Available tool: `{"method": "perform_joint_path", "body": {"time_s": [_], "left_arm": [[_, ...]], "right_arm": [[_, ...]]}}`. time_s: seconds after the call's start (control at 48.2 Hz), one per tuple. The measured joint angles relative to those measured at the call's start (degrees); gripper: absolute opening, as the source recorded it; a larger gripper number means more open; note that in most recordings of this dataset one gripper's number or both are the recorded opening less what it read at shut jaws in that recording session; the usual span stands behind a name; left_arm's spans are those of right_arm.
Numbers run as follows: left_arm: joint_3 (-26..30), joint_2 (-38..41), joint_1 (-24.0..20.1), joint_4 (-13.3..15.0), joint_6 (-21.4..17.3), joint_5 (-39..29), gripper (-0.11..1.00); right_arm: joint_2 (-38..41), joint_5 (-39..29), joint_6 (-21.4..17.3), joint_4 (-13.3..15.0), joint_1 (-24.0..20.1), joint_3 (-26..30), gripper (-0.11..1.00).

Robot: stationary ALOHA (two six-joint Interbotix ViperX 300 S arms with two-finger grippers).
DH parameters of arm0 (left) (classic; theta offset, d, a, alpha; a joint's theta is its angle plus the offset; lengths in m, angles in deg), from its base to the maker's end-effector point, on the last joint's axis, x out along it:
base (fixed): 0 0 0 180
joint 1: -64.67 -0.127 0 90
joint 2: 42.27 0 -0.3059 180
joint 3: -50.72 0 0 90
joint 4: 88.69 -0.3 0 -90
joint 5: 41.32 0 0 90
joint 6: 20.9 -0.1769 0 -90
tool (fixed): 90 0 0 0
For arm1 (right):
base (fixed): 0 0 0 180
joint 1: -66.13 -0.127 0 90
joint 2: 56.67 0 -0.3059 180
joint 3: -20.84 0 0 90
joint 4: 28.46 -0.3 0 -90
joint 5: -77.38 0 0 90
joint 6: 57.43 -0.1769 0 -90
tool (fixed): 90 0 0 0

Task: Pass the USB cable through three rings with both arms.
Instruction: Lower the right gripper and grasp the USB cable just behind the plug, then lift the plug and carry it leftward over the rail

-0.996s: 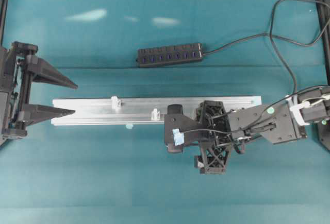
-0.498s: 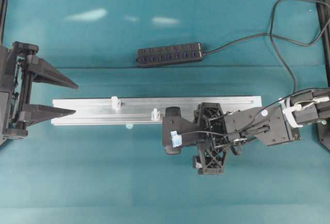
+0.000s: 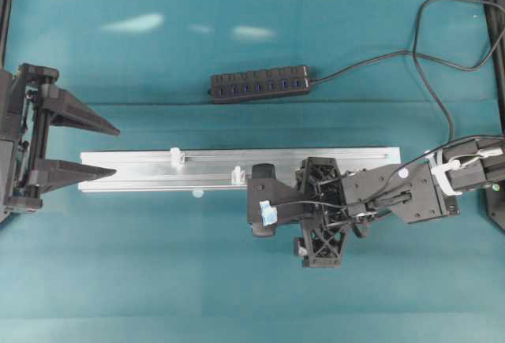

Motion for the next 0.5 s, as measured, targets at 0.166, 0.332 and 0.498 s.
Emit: {"method": "perform_joint_path", "body": {"time_s": [0.166,0.332,0.498], "left_arm": [[0.09,0.0,0.09,0.0,0.0,0.0,0.68],[0.09,0.0,0.0,0.0,-0.09,0.0,0.68],[0.0,0.09,0.0,0.0,0.0,0.0,0.68]], "right_arm": [[0.0,0.0,0.0,0.0,-0.26,0.09,0.27],[0.18,0.09,0.0,-0.18,-0.53,0.44,0.06],[0.53,0.35,-0.09,-0.18,-0.53,0.88,-0.06]]}}
